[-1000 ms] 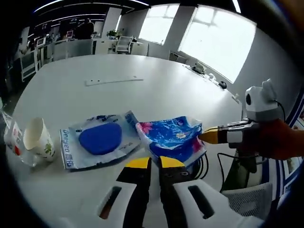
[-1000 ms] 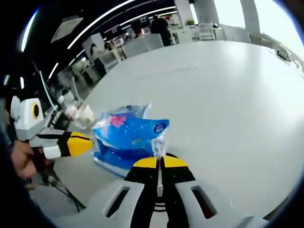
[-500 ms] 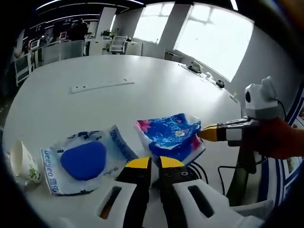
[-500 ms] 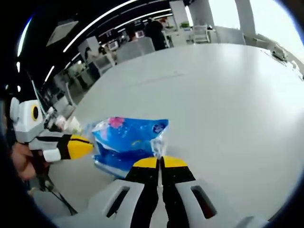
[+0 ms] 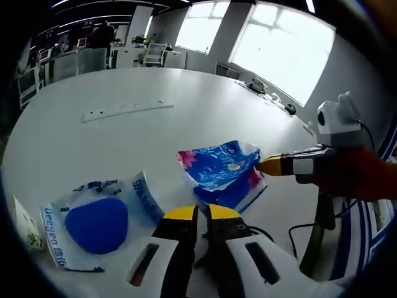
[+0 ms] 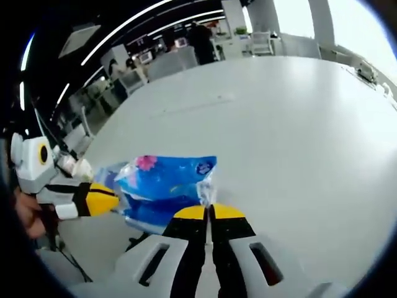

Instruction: Arrange the tabletop items into an orderly group along one side of the table until the central work area is clear of visible clutter.

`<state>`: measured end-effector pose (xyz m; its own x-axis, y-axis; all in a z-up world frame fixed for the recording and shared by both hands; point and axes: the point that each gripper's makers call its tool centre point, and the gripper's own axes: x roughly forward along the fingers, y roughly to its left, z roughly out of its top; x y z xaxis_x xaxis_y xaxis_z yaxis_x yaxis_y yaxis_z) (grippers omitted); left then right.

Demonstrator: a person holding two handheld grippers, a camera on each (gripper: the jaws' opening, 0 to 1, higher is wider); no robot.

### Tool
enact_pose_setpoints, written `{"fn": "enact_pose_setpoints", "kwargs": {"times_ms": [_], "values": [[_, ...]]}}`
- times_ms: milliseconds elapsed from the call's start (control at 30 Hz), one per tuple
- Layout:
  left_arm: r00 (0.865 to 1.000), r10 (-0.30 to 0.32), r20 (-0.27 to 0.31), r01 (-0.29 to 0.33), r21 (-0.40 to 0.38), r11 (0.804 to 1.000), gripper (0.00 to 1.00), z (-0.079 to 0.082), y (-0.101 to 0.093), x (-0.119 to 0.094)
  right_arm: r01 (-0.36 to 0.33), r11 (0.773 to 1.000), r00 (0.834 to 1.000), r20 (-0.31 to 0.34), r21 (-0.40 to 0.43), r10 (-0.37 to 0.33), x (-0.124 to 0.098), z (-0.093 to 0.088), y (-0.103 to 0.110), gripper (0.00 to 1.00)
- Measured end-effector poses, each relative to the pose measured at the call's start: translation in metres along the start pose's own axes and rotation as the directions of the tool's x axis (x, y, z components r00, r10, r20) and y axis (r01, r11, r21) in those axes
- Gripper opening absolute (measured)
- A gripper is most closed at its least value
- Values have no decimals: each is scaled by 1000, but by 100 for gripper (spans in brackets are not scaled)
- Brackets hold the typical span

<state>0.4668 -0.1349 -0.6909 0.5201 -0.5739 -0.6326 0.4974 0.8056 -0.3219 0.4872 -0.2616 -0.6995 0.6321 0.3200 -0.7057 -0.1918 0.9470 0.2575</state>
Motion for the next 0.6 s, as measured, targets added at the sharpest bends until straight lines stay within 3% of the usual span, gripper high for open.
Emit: {"fn": "enact_pose_setpoints", "kwargs": {"times_ms": [600], "values": [[998,22,-57,-24,-20,1000,3,-6,21,26,-14,1000,997,-76,-11,13,39,-11,-9,0]]}}
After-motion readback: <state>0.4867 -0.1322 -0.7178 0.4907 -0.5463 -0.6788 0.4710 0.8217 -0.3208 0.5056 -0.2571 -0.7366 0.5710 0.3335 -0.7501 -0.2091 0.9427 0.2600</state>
